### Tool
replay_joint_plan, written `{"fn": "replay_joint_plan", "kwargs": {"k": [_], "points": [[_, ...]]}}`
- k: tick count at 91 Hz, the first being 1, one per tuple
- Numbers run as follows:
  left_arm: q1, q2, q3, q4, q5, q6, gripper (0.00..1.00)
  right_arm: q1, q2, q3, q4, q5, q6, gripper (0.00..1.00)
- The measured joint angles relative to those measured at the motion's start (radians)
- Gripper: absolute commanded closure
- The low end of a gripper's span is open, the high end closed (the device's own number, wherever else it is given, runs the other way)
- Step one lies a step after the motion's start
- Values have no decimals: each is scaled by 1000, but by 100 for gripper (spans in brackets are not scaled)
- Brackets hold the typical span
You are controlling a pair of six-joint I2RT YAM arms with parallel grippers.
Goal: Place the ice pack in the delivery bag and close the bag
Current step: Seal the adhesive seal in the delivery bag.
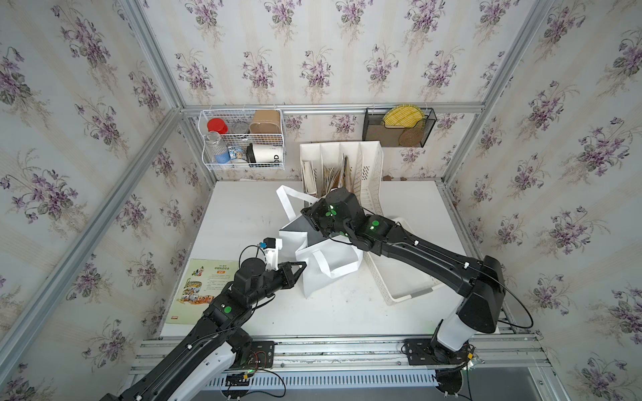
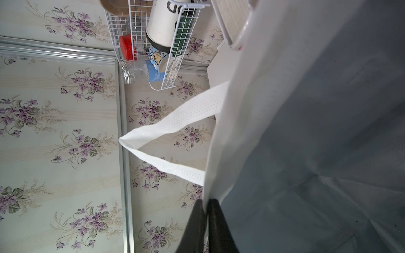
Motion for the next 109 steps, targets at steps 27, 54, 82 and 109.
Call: {"fn": "replay_joint_plan", "kwargs": {"k": [27,54,82,109], "points": [[0,-16,7,-6,-35,-3,66,-6,-23,-60,55,-30,3,100],[0,1,6,39,-28,-4,69,-7,-42,-77,68,-52,2,100],[-3,58,24,70,-51,-56,100,-7,-112,-160,90,-50,-1,100],[-5,43,28,30,-165,-149,100,-3,-172,-246,127,-51,-6,100]]}}
